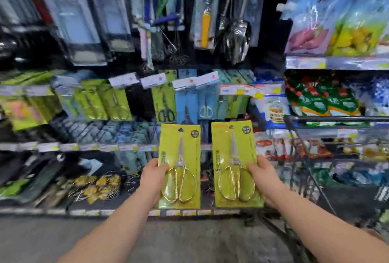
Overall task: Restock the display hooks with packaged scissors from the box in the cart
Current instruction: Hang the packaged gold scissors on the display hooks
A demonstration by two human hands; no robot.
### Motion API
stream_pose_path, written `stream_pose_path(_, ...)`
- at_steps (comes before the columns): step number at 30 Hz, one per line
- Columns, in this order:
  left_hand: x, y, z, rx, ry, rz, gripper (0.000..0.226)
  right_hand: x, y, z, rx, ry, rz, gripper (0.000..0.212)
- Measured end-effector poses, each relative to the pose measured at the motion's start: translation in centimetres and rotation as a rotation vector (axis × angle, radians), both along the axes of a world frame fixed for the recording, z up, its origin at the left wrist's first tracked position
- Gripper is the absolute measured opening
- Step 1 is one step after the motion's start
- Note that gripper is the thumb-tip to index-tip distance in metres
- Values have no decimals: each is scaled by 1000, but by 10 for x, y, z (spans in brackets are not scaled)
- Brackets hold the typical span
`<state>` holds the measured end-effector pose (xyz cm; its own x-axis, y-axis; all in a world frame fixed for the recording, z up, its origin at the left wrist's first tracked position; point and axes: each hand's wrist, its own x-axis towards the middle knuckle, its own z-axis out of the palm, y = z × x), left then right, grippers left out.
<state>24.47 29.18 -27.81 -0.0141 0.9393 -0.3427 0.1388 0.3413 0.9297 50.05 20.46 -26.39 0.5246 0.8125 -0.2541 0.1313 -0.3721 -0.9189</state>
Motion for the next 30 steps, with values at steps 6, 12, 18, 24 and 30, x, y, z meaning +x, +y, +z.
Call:
stream_pose_path(6,-108,-27,31,27,3,154,14,-106,27,8,-13,-28,200,23)
stream_pose_path(12,-176,-39,34,59,-4,314,17,-181,54,17,-25,-20,360,33)
stream_pose_path(18,-227,-27,22,46,-31,459,24,-233,85,19,-34,-44,467,28)
stream_pose_path(24,-251,-1,43,50,-48,555,18,-270,136,24,10,-37,561,11)
stream_pose_path(30,-276,61,45,33,-22,546,9,-300,212,19,-12,-8,578,10)
